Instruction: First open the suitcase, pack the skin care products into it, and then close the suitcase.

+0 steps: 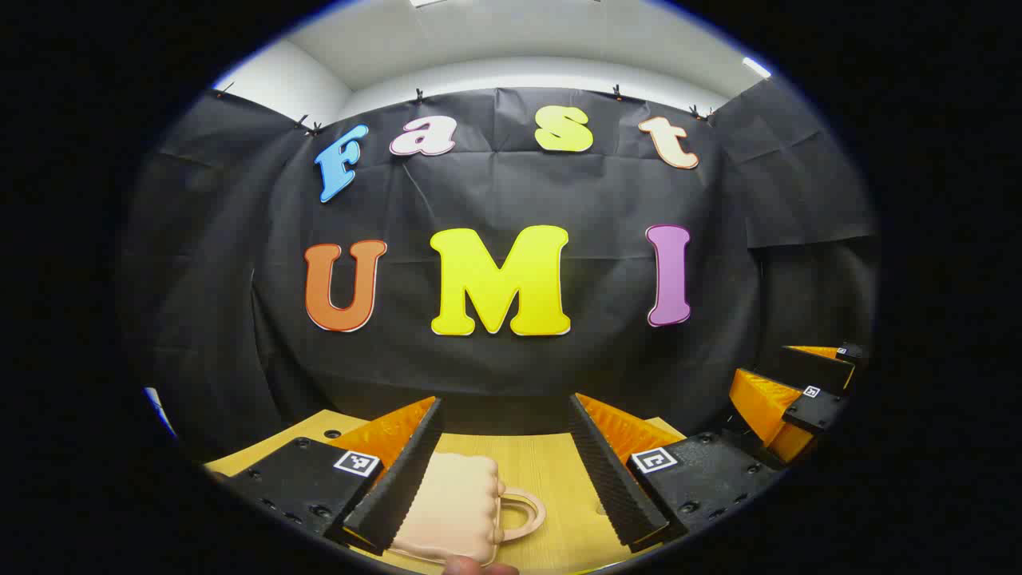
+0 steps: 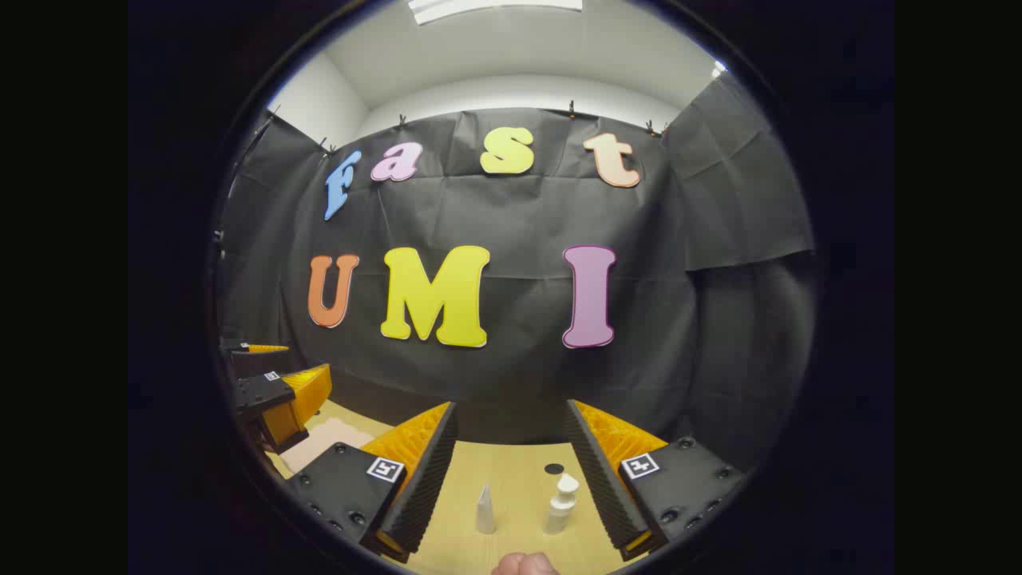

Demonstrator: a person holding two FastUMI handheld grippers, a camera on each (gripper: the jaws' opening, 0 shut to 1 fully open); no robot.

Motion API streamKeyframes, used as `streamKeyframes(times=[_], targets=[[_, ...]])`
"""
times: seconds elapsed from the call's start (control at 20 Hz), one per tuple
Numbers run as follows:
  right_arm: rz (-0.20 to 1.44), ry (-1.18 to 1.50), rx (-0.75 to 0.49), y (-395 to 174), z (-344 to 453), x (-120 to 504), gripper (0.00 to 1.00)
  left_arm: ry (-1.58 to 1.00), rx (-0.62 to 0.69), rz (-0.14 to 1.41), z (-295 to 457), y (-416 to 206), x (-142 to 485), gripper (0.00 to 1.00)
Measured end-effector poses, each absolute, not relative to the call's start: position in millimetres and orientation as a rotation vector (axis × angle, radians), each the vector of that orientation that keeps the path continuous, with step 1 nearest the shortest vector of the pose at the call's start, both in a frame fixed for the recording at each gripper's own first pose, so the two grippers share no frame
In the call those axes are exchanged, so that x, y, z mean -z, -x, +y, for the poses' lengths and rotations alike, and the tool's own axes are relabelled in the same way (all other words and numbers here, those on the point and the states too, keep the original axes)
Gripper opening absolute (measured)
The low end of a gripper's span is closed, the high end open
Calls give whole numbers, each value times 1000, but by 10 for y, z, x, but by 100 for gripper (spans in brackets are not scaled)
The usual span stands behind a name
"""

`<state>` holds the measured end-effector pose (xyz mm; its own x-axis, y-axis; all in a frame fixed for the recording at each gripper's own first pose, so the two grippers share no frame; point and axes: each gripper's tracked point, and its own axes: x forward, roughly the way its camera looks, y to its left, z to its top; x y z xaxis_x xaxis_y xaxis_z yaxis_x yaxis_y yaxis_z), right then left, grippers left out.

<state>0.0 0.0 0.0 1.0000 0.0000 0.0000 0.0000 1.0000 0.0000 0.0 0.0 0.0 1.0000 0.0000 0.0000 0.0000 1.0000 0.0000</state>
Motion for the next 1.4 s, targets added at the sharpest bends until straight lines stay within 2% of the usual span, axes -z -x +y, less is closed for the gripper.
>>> streamKeyframes(times=[0.05,0.1,0.8,1.05,1.4], targets=[[5,-6,-1,-10,7,1,78,0,-2,-1,22,-13,-6,98],[6,-11,-3,-13,18,14,80,1,-1,-5,8,9,-20,99],[48,-8,3,-51,-161,142,80,-15,16,-3,-108,-31,97,98],[81,30,24,37,-392,301,80,-52,63,93,-265,-16,543,98],[164,60,54,154,-754,616,80,-244,129,220,-400,-62,1291,99]])
